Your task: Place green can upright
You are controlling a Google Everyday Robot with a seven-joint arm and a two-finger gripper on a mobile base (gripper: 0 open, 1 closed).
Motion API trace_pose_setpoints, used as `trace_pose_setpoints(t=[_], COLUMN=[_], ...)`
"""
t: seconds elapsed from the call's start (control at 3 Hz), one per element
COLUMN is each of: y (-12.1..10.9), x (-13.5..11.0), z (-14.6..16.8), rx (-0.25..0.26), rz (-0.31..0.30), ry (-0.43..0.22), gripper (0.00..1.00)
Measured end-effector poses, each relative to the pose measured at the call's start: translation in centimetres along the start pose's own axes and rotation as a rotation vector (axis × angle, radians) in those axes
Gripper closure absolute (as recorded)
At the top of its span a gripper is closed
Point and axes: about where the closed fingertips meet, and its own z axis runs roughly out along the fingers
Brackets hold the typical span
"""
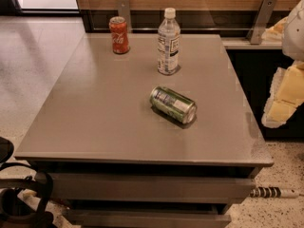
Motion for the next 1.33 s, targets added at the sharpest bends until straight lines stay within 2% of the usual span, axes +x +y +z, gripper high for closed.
trace_pose_setpoints(t=[0.33, 0.67, 1.0, 1.33], y=[0.0, -0.2, -0.6, -0.7], x=[0.0, -0.8, -2.4, -5.0], z=[0.0, 0.8, 2.5, 4.6], rx=[0.0, -0.003, -0.016, -0.05], rz=[0.0, 0.037, 0.127, 0.185], ry=[0.0, 0.026, 0.084, 0.112], gripper=[0.0, 0.0, 0.0, 0.0])
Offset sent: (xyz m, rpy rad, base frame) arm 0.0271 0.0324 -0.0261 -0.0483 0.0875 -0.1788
